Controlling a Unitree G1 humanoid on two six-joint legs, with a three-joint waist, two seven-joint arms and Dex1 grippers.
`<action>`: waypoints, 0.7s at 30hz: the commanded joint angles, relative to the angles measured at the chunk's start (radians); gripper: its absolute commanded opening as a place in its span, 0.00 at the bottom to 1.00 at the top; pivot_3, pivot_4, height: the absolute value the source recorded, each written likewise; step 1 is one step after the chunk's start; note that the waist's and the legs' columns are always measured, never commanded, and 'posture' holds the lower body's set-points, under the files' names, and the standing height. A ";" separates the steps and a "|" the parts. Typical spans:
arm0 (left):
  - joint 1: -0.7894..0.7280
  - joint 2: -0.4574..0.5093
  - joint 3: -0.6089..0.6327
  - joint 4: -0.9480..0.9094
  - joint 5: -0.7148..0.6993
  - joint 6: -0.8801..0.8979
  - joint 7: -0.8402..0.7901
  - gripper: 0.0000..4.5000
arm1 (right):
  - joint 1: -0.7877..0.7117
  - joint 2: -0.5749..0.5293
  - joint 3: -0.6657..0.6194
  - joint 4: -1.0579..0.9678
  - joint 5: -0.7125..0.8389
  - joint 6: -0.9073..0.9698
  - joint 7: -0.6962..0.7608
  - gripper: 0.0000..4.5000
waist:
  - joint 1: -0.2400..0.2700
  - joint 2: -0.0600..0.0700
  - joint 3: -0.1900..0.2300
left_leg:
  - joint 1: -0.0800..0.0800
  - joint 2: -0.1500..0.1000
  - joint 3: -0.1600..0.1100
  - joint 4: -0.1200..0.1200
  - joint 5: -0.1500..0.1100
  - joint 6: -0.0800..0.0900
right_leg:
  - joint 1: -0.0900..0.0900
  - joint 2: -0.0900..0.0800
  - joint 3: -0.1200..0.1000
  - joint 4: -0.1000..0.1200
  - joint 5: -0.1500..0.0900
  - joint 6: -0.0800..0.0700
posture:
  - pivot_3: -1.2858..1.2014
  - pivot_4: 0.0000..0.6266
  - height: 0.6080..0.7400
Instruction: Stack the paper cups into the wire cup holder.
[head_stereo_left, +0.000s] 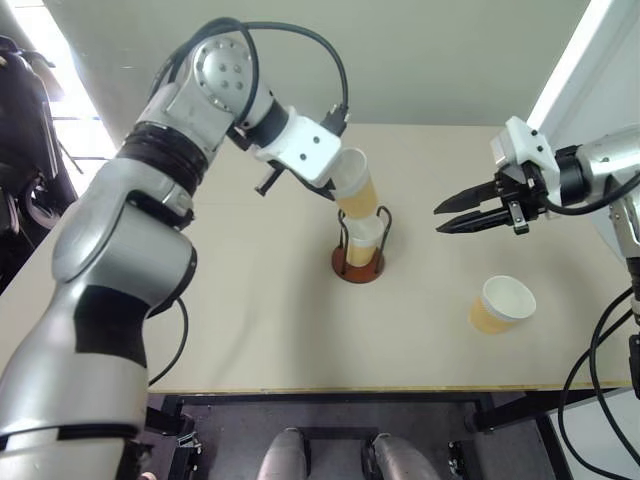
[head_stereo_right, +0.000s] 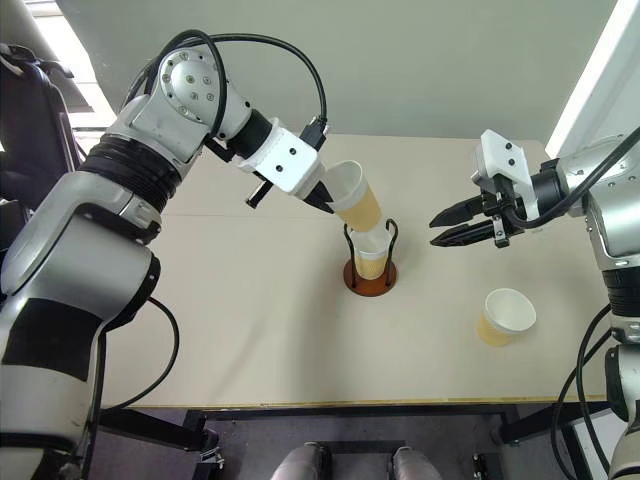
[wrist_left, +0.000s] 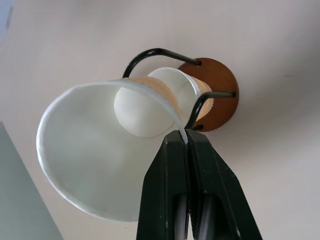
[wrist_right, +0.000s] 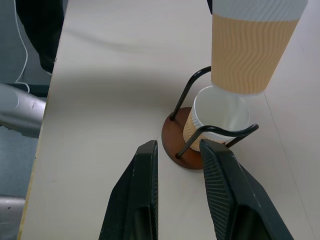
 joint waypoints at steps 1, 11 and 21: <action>-0.007 -0.007 0.059 0.013 0.046 -0.037 -0.031 0.00 | -0.008 -0.023 -0.039 -0.031 0.016 0.006 0.000 0.28 | 0.000 0.000 0.000 | 0.000 0.001 -0.001 0.001 0.000 0.000 | 0.000 0.000 0.001 0.000 0.000 0.000 | 0.52 0.24 1.00; 0.006 -0.004 0.068 0.021 0.106 -0.030 -0.031 0.00 | -0.001 -0.023 -0.040 -0.041 0.018 0.015 -0.005 0.28 | 0.001 0.001 0.001 | 0.000 0.000 0.000 0.004 -0.004 0.006 | 0.002 0.000 0.001 0.000 0.000 0.000 | 0.52 0.24 1.00; 0.012 0.001 0.051 0.010 0.079 -0.005 -0.031 0.05 | -0.007 -0.020 -0.033 -0.033 0.010 0.011 -0.004 0.28 | 0.000 0.002 0.001 | 0.000 0.000 0.002 0.004 -0.005 0.007 | 0.001 0.001 0.001 -0.001 0.000 0.000 | 0.52 0.24 1.00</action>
